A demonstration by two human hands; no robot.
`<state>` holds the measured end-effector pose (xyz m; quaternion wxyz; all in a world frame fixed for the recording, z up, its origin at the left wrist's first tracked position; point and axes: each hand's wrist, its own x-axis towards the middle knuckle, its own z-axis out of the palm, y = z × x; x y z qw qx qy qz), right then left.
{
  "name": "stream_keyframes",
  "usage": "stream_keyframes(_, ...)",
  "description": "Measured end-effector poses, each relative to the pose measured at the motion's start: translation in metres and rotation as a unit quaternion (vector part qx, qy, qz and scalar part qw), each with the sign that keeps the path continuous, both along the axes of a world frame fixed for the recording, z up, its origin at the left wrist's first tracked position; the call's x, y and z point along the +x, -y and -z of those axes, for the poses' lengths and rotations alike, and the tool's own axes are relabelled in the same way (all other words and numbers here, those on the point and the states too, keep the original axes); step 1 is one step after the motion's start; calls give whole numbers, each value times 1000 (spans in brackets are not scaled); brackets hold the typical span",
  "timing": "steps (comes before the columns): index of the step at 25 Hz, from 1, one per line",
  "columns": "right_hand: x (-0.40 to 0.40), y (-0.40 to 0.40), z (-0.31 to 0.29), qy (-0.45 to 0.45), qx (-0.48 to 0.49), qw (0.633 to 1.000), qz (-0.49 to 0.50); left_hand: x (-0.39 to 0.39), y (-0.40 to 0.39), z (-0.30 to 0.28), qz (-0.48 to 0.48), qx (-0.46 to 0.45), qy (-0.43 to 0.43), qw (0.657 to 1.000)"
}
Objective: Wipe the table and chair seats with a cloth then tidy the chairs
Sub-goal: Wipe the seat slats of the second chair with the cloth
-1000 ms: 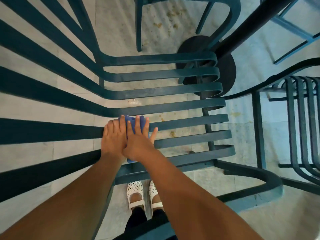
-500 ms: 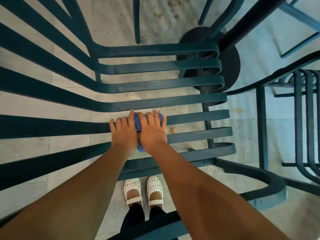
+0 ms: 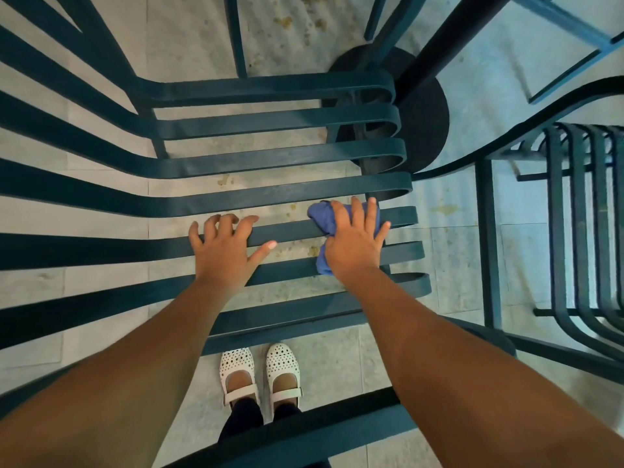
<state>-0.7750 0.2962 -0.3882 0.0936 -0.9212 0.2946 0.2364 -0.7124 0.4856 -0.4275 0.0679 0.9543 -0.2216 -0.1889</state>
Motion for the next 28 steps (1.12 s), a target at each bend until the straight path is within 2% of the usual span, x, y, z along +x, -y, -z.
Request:
stream_keyframes(4, -1, -2, 0, 19, 7, 996, 92, 0, -1, 1, 21, 3, 6, 1000)
stream_keyframes(8, 1, -23, 6, 15, 1, 1000, -12, 1, 1, 2, 30, 11, 13, 999)
stream_keyframes(10, 0, -15, 9, 15, 2, 1000, -22, 2, -2, 2, 26, -2, 5, 1000)
stream_keyframes(15, -7, 15, 11, 64, -13, 993, 103, 3, -7, 4, 40, -44, 10, 998)
stream_keyframes(17, -6, 19, 11, 73, -28, 982, 173, 2, -17, 7, 74, -54, 22, 996)
stream_keyframes(20, -2, 8, 8, 46, -42, 965, 255, -3, -45, 11, 125, -17, 22, 992)
stream_keyframes(25, -4, -45, -2, -20, -20, 977, 210, -3, -71, 0, 136, 46, -41, 989)
stream_keyframes(28, 2, -77, -9, -92, 16, 984, 150, -9, -81, -14, 155, 109, -36, 981)
